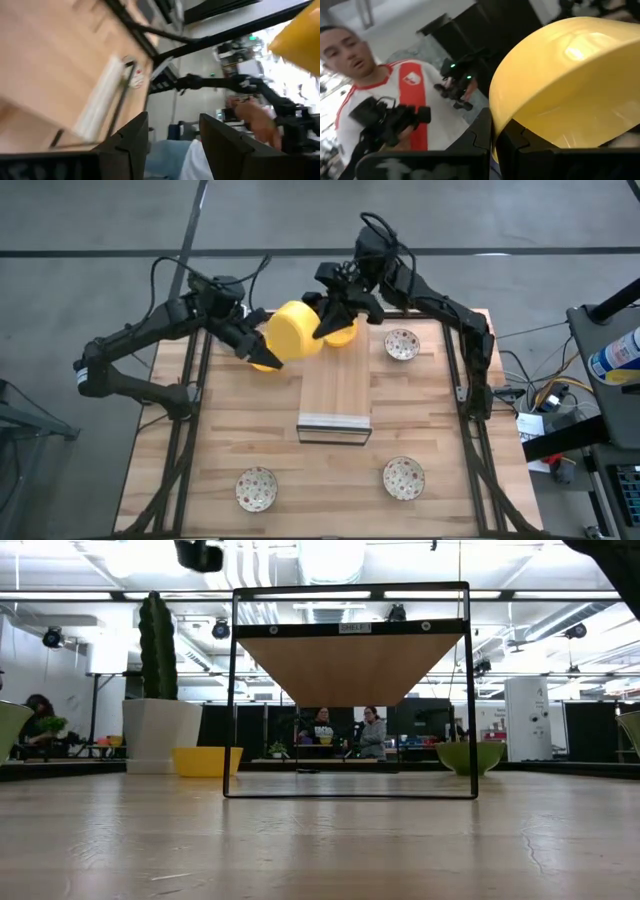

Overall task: Pick & Place Mini bowls
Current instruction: Stack the bottom yellow bowl on the yellow bowl on the shelf

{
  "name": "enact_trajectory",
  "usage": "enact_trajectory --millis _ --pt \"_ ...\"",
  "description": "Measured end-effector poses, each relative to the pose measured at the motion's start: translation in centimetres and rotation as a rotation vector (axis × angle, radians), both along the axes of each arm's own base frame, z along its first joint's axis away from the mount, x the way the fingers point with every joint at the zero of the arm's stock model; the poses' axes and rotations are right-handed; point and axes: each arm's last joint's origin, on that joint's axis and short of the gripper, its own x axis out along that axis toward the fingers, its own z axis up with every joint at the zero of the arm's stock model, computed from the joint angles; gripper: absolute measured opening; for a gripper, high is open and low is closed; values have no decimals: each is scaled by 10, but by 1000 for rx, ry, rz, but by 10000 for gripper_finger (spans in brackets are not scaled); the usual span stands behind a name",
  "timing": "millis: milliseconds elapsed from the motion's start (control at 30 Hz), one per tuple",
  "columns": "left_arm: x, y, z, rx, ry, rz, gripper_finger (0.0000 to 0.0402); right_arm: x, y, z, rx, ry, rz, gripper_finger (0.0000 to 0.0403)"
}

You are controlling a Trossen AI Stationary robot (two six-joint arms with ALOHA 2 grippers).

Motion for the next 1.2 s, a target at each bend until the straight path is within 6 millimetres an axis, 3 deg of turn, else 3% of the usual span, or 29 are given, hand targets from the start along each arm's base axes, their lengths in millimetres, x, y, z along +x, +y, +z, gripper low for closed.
enact_trajectory --millis 267,467,633,700,933,1200 --pt "-14 -3 -21 79 228 34 168 -14 -37 -39 -31 274 -289 8" --pt "-15 -3 -21 101 232 38 168 -34 -61 -67 -213 564 -649 8" --pt "-16 -3 -20 113 225 31 168 -45 -66 -79 -452 726 -831 8" --pt "-16 -3 -20 113 224 31 168 -47 -63 -81 -605 739 -834 8" --pt "-16 -3 -20 134 214 18 168 -44 -27 -93 -1248 759 -585 8" --pt "-16 -3 -20 143 210 13 168 -36 -1 -96 -1447 718 -445 8"
